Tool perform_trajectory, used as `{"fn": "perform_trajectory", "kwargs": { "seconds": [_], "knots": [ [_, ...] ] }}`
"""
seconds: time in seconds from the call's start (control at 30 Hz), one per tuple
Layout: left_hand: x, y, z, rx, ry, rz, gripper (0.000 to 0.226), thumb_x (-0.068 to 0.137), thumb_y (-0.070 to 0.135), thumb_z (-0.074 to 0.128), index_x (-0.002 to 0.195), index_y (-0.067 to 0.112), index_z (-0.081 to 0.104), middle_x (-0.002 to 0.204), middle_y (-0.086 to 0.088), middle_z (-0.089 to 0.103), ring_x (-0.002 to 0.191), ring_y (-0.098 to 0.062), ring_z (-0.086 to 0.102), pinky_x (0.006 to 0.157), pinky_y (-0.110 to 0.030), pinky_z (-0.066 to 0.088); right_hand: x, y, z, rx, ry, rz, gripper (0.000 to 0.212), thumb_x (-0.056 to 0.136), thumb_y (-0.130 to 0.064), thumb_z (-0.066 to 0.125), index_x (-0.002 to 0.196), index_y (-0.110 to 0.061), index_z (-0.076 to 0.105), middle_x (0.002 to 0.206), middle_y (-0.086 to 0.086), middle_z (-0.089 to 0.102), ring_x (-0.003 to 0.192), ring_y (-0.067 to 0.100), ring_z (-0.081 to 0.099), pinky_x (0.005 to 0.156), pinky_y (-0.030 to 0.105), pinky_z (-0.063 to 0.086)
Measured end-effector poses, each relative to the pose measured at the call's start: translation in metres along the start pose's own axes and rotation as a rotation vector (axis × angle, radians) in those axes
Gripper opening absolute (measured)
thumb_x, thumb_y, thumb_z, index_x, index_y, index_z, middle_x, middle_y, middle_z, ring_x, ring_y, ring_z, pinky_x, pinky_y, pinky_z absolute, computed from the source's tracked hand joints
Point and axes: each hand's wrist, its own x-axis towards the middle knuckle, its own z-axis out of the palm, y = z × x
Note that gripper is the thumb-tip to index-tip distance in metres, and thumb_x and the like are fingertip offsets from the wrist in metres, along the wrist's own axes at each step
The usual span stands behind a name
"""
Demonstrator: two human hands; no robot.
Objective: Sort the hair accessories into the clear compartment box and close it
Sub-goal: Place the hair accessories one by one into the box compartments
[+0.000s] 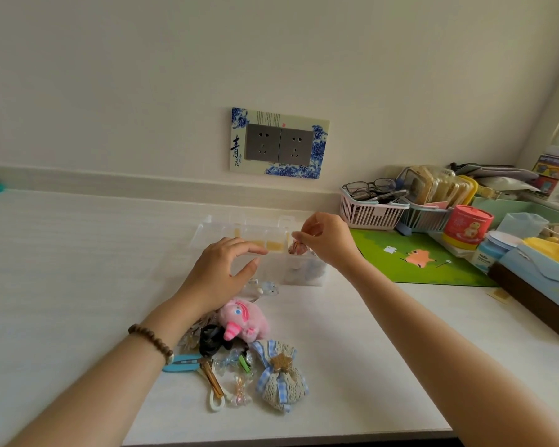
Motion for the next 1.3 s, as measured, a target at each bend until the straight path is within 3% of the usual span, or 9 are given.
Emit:
{"fn": "perform_trajectory", "kwargs": {
  "seconds": [0.07, 0.23, 0.4, 0.57, 0.67, 0.83, 1.0, 1.13, 1.3],
  "knots": [
    [0.0, 0.0, 0.0, 0.004, 0.0, -0.002, 0.023, 0.09, 0.035, 0.051, 0.111, 0.036, 0.062, 0.118, 0.014, 0.061, 0.119, -0.009, 0.049, 0.106, -0.042, 0.037, -0.006, 0.002, -0.003, 0.013, -0.017, -0.037, 0.016, 0.082, -0.029, 0.067, 0.078, -0.013, 0.065, 0.077, 0.0, 0.068, 0.076, 0.016, 0.065, 0.073, 0.031, 0.054],
    [0.0, 0.001, 0.0, 0.011, -0.002, -0.004, 0.037, 0.082, 0.052, 0.041, 0.109, 0.039, 0.062, 0.115, 0.018, 0.06, 0.117, -0.007, 0.05, 0.105, -0.042, 0.038, -0.034, 0.004, -0.015, 0.014, -0.065, -0.186, 0.036, 0.094, -0.039, 0.047, 0.084, -0.019, 0.074, 0.087, -0.01, 0.068, 0.071, -0.008, 0.057, 0.066, 0.007, 0.038],
    [0.0, 0.0, 0.0, 0.011, 0.019, 0.007, 0.038, 0.081, 0.053, 0.04, 0.108, 0.038, 0.063, 0.111, 0.019, 0.06, 0.114, -0.007, 0.052, 0.103, -0.042, 0.04, -0.041, 0.02, -0.016, -0.351, -0.159, -0.415, 0.042, 0.097, -0.045, 0.03, 0.113, -0.029, 0.065, 0.121, -0.008, 0.065, 0.121, 0.012, 0.05, 0.109, 0.036, 0.026],
    [0.0, 0.0, 0.0, 0.007, 0.023, 0.007, 0.036, 0.081, 0.053, 0.04, 0.107, 0.04, 0.062, 0.113, 0.018, 0.061, 0.115, -0.007, 0.051, 0.103, -0.04, 0.04, -0.042, 0.009, -0.012, -0.442, -0.262, -0.422, 0.055, 0.096, -0.05, 0.017, 0.121, -0.027, 0.06, 0.133, -0.006, 0.057, 0.135, 0.009, 0.036, 0.118, 0.036, 0.001],
    [0.0, -0.001, 0.001, 0.006, 0.017, -0.001, 0.027, 0.086, 0.045, 0.048, 0.108, 0.039, 0.062, 0.116, 0.015, 0.061, 0.117, -0.009, 0.051, 0.103, -0.041, 0.039, -0.039, 0.003, -0.01, -0.43, -0.292, -0.408, 0.054, 0.097, -0.048, 0.02, 0.114, -0.023, 0.065, 0.13, 0.0, 0.06, 0.132, 0.01, 0.04, 0.119, 0.036, 0.003],
    [0.0, -0.001, 0.001, 0.001, 0.021, 0.002, 0.022, 0.09, 0.031, 0.055, 0.109, 0.036, 0.063, 0.117, 0.012, 0.062, 0.119, -0.01, 0.05, 0.105, -0.042, 0.039, -0.045, 0.009, -0.014, -0.404, -0.031, -0.431, 0.056, 0.097, -0.047, 0.022, 0.098, -0.021, 0.071, 0.102, 0.0, 0.071, 0.12, 0.017, 0.051, 0.116, 0.036, 0.006],
    [0.0, 0.0, 0.0, 0.018, 0.003, -0.01, 0.022, 0.091, 0.032, 0.053, 0.11, 0.036, 0.062, 0.119, 0.011, 0.061, 0.119, -0.011, 0.049, 0.105, -0.04, 0.038, -0.048, 0.001, -0.017, -0.433, -0.168, -0.407, 0.045, 0.097, -0.044, 0.028, 0.113, -0.023, 0.065, 0.123, 0.0, 0.064, 0.128, 0.013, 0.044, 0.118, 0.038, 0.002],
    [0.0, 0.004, -0.002, 0.002, -0.011, -0.028, 0.024, 0.091, 0.03, 0.053, 0.113, 0.033, 0.062, 0.12, 0.014, 0.057, 0.121, -0.008, 0.047, 0.105, -0.032, 0.035, -0.065, -0.007, -0.016, -0.305, -0.051, -0.464, 0.028, 0.09, -0.044, 0.049, 0.103, -0.025, 0.065, 0.109, -0.007, 0.066, 0.11, 0.011, 0.054, 0.106, 0.035, 0.033],
    [-0.002, 0.01, -0.004, 0.019, -0.013, -0.009, 0.023, 0.093, 0.029, 0.051, 0.113, 0.029, 0.062, 0.117, 0.015, 0.057, 0.114, -0.002, 0.045, 0.097, -0.024, 0.031, -0.109, -0.02, -0.023, 0.032, -0.527, -0.209, 0.043, 0.074, -0.062, 0.054, 0.098, -0.028, 0.066, 0.101, -0.013, 0.065, 0.093, -0.001, 0.057, 0.081, 0.017, 0.043]
  ]
}}
